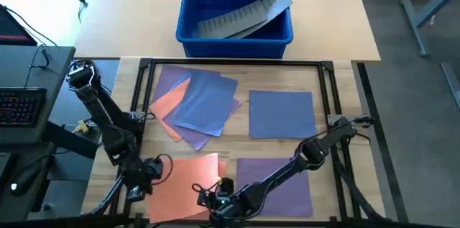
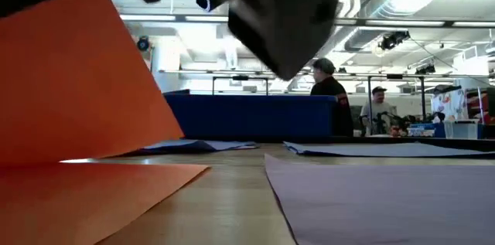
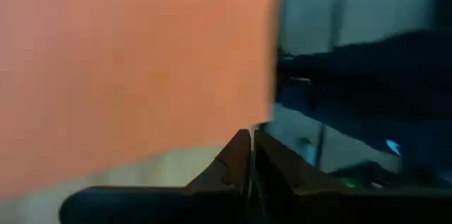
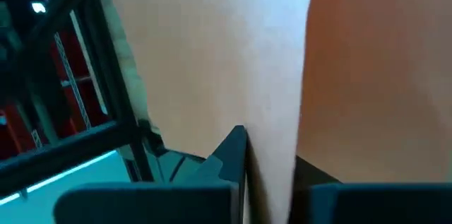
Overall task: Organize paper
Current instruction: Stack the orange paper on top of the orange paper
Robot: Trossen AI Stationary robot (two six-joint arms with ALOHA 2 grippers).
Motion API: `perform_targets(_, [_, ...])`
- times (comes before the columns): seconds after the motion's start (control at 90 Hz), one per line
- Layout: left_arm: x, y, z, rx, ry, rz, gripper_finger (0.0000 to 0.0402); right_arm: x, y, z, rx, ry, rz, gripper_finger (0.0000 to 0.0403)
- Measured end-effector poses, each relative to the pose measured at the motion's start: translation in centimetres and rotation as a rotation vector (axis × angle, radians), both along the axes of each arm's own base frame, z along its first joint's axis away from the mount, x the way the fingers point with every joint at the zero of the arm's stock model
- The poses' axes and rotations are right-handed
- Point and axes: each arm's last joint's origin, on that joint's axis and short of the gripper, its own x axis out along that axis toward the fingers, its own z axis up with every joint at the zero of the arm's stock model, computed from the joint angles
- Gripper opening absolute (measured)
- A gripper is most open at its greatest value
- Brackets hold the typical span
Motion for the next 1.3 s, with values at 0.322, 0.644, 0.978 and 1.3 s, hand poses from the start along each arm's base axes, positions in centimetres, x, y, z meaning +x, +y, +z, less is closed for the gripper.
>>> perform_targets(0.322, [2.2, -2.6, 0.5, -0.113, -0.308, 0.149, 0.0, 1.9, -4.7, 1.0, -0.061, 0.025, -0.091, 0.0])
perform_targets(0.644, [4.5, -5.7, -3.0, -0.171, -0.362, 0.292, 0.0, -2.1, -3.6, 6.5, -0.145, 0.092, -0.059, 0.0])
perform_targets(0.978, [4.3, -5.0, -7.8, 0.089, -0.186, 0.39, 0.0, -4.5, 1.4, 7.1, -0.141, -0.035, -0.017, 0.0])
perform_targets(1.3, [2.1, -1.1, -7.0, 0.389, 0.011, 0.442, 0.0, -5.0, 3.3, 7.0, -0.147, -0.155, -0.066, 0.0])
